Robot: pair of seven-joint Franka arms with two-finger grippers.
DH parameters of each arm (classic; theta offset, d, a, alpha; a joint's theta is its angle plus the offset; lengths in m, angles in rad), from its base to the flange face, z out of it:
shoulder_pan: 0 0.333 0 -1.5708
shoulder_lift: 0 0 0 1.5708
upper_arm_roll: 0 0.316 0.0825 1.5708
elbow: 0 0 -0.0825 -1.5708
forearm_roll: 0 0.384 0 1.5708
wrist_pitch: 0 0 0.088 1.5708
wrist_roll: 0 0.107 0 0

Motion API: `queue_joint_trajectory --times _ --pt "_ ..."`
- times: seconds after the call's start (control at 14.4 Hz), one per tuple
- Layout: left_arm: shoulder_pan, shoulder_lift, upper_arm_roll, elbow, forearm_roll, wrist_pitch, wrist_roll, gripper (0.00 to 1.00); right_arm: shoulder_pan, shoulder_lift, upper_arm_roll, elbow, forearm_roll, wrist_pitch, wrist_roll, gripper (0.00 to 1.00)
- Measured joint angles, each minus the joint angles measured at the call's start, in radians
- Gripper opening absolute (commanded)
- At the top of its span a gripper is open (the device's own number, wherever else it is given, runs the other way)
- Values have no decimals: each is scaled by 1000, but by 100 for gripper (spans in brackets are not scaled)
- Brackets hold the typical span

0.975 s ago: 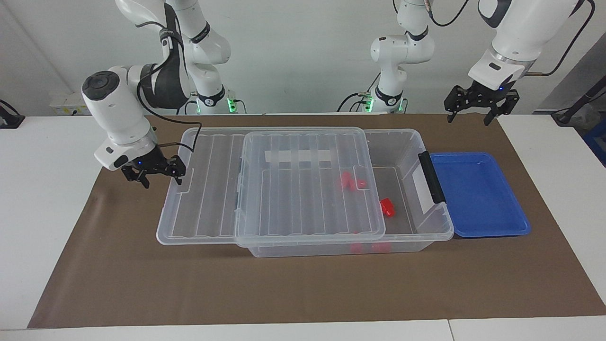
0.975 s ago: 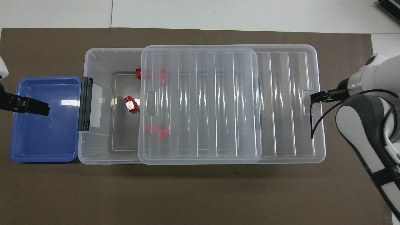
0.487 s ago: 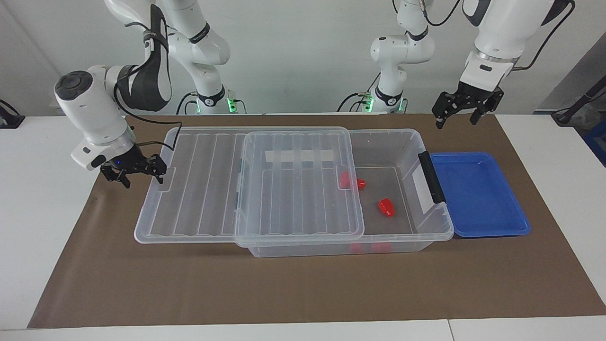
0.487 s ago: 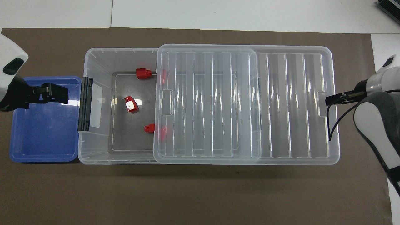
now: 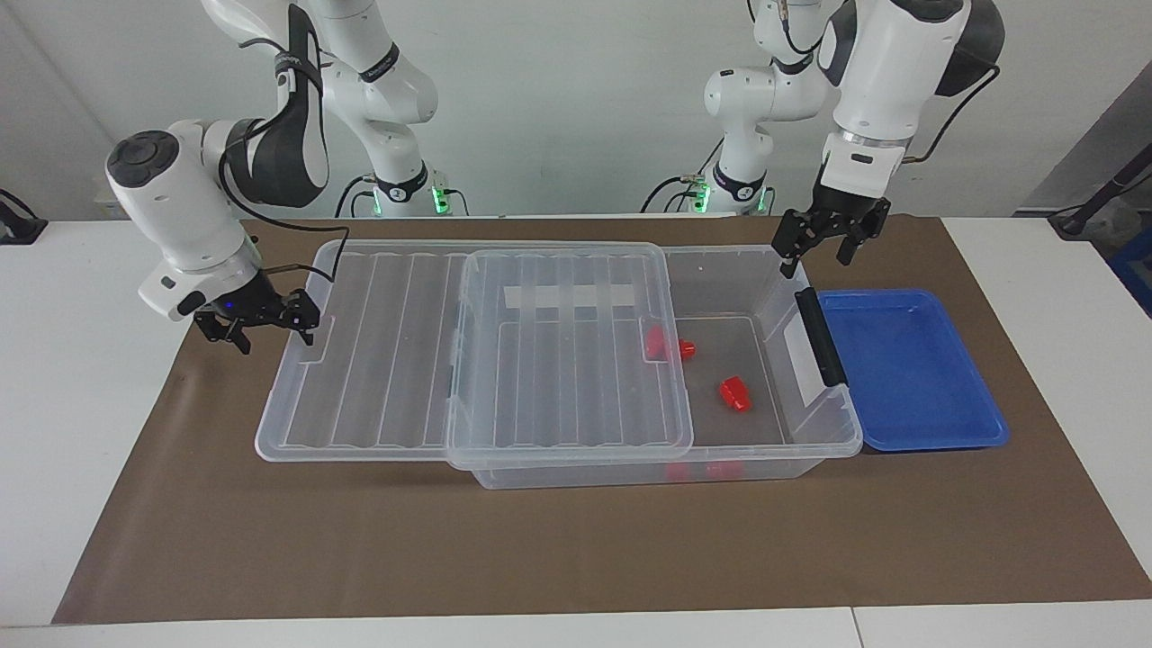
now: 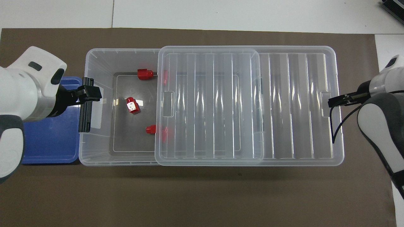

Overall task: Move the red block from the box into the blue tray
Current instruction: 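Reach the left gripper into the opened box toward a red block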

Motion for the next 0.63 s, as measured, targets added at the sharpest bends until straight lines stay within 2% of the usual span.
queue_joint_trajectory --times 0.28,0.63 --pt "-30 23 -54 -73 -1 116 -124 100 27 -73 6 17 0 -92 29 97" --pt "-44 125 -59 -86 59 208 -146 100 67 -130 14 86 1 -229 189 97"
